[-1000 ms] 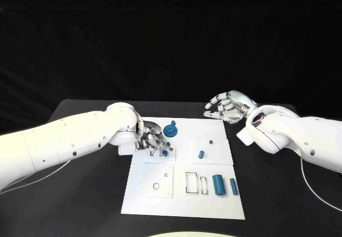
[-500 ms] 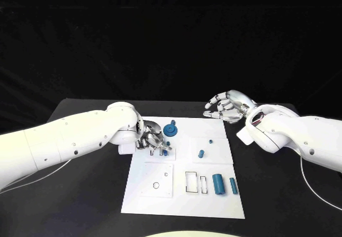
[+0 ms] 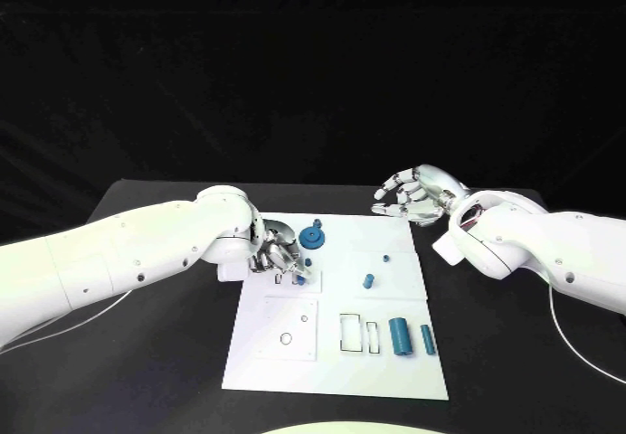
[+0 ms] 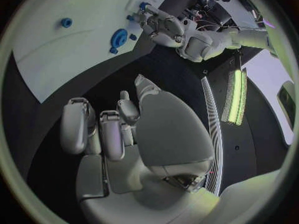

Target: Assemble the parts on the task board

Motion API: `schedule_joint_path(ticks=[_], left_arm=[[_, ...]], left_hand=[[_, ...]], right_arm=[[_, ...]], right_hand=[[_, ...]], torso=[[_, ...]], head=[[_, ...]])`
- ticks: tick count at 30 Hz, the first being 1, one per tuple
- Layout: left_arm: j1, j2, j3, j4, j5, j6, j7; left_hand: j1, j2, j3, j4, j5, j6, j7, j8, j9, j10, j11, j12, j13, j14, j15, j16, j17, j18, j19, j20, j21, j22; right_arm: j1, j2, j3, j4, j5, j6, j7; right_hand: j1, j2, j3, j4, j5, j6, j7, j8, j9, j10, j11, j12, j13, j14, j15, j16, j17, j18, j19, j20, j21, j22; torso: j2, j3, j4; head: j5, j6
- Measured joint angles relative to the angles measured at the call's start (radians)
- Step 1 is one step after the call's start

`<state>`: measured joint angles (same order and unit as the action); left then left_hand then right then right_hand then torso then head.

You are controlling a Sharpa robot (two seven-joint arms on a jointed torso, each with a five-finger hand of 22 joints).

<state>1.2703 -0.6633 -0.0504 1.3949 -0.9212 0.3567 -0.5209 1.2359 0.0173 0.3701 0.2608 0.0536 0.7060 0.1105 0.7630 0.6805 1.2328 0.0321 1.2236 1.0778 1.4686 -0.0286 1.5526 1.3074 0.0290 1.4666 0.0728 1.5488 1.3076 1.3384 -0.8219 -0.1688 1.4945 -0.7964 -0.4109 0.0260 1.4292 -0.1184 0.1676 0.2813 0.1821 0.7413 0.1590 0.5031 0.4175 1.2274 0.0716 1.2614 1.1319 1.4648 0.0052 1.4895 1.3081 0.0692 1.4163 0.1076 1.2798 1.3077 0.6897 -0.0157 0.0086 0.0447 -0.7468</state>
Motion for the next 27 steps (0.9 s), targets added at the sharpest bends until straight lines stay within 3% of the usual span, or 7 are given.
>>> schedule_joint_path(ticks=[8,11,15,16,20,21,27], left_arm=[[0.001,0.002,-0.003,-0.004,0.009,0.001,0.002],[0.003,-0.001,-0.003,-0.004,0.018,0.000,0.003],[0.002,-0.009,-0.006,-0.003,0.036,-0.003,0.003],[0.002,-0.012,-0.006,-0.002,0.042,-0.003,0.003],[0.001,-0.023,-0.005,0.002,0.075,-0.011,0.002],[0.001,-0.027,-0.004,0.003,0.083,-0.013,0.002],[0.001,-0.050,0.000,0.020,0.139,-0.038,0.002]], left_hand=[[0.013,-0.014,0.054,-0.013,-0.002,0.002,-0.005,0.005,0.012,0.000,0.000,0.000,0.002,-0.004,-0.003,0.000,0.000,0.000,0.000,0.000,0.000,0.000],[0.029,-0.032,0.154,-0.040,-0.005,-0.005,-0.009,0.002,0.021,-0.005,-0.005,0.000,0.000,-0.002,-0.005,0.000,0.000,0.000,0.000,-0.007,0.000,0.000],[0.003,-0.076,0.250,-0.024,0.000,-0.011,-0.007,0.018,0.046,-0.001,-0.009,-0.005,0.000,-0.001,-0.006,0.000,0.000,0.000,0.000,-0.007,0.000,0.000],[-0.009,-0.087,0.294,-0.048,0.000,-0.011,-0.006,0.021,0.052,0.001,-0.011,-0.005,0.000,-0.001,-0.006,0.000,0.000,0.000,0.000,-0.007,0.000,0.000],[-0.036,-0.091,0.306,-0.036,0.000,-0.013,-0.005,0.040,0.057,0.008,-0.011,-0.005,0.001,-0.001,-0.006,0.000,0.000,0.000,0.000,-0.007,0.000,0.000],[-0.037,-0.090,0.306,-0.036,0.000,-0.013,-0.005,0.041,0.087,0.008,-0.011,-0.005,0.001,-0.001,-0.006,0.000,0.000,0.000,0.000,-0.007,0.000,0.000],[-0.050,-0.094,0.309,-0.033,0.000,-0.013,-0.005,0.046,0.122,0.011,-0.014,-0.005,0.004,-0.001,-0.005,0.000,0.000,0.000,0.000,-0.007,0.000,0.000]], right_arm=[[0.000,0.000,0.000,0.000,-0.002,0.003,-0.001],[0.000,0.000,0.000,-0.001,-0.003,0.004,-0.002],[0.000,0.000,0.000,-0.001,-0.003,0.005,-0.003],[0.000,0.000,0.000,-0.001,-0.003,0.006,-0.003],[0.000,0.000,0.000,-0.002,-0.006,0.007,-0.004],[0.000,0.000,0.000,-0.002,-0.007,0.007,-0.004],[0.000,-0.001,0.000,-0.004,-0.017,0.009,-0.007]], right_hand=[[0.000,0.000,0.000,0.000,0.000,0.000,0.000,0.000,0.000,0.000,0.000,0.000,0.000,0.000,0.000,0.000,0.000,0.000,0.000,0.000,0.000,0.000],[0.000,0.000,0.000,0.000,0.000,0.000,0.000,0.000,0.000,0.000,0.000,0.000,0.000,0.000,0.000,0.000,0.000,0.000,0.000,0.000,0.000,0.000],[0.000,0.000,0.000,0.000,0.000,0.000,0.000,0.000,0.000,0.000,0.000,0.000,0.000,0.000,0.000,0.000,0.000,0.000,0.000,0.000,0.000,0.000],[0.000,0.000,0.000,0.000,0.000,0.000,0.000,0.000,0.000,0.000,0.000,0.000,0.000,0.000,0.000,0.000,0.000,0.000,0.000,0.000,0.000,0.000],[0.000,0.000,0.000,0.000,0.004,0.000,0.000,0.000,0.000,0.000,0.000,0.000,0.000,0.000,0.000,-0.004,0.000,0.000,0.000,0.000,-0.005,0.000],[0.000,0.000,0.000,0.000,0.004,0.000,0.000,0.000,0.000,0.000,0.000,0.000,0.000,0.000,0.000,-0.004,0.000,0.000,0.000,0.000,-0.005,0.000],[0.000,0.000,0.003,-0.003,0.004,0.000,0.000,0.000,0.000,0.000,0.000,-0.004,-0.002,0.000,0.000,-0.004,0.000,0.000,-0.004,-0.004,-0.005,0.000]], torso=[[0.000,-0.0002,0.0000],[0.000,-0.0003,0.0000],[0.000,-0.0005,-0.0001],[0.000,-0.0005,-0.0002],[0.000,-0.0004,-0.0002],[0.000,-0.0004,-0.0001],[0.000,-0.0007,0.0000]], head=[[0.002,-0.003],[0.002,-0.003],[0.002,-0.004],[0.002,-0.003],[0.002,0.000],[0.001,0.001],[0.000,0.002]])
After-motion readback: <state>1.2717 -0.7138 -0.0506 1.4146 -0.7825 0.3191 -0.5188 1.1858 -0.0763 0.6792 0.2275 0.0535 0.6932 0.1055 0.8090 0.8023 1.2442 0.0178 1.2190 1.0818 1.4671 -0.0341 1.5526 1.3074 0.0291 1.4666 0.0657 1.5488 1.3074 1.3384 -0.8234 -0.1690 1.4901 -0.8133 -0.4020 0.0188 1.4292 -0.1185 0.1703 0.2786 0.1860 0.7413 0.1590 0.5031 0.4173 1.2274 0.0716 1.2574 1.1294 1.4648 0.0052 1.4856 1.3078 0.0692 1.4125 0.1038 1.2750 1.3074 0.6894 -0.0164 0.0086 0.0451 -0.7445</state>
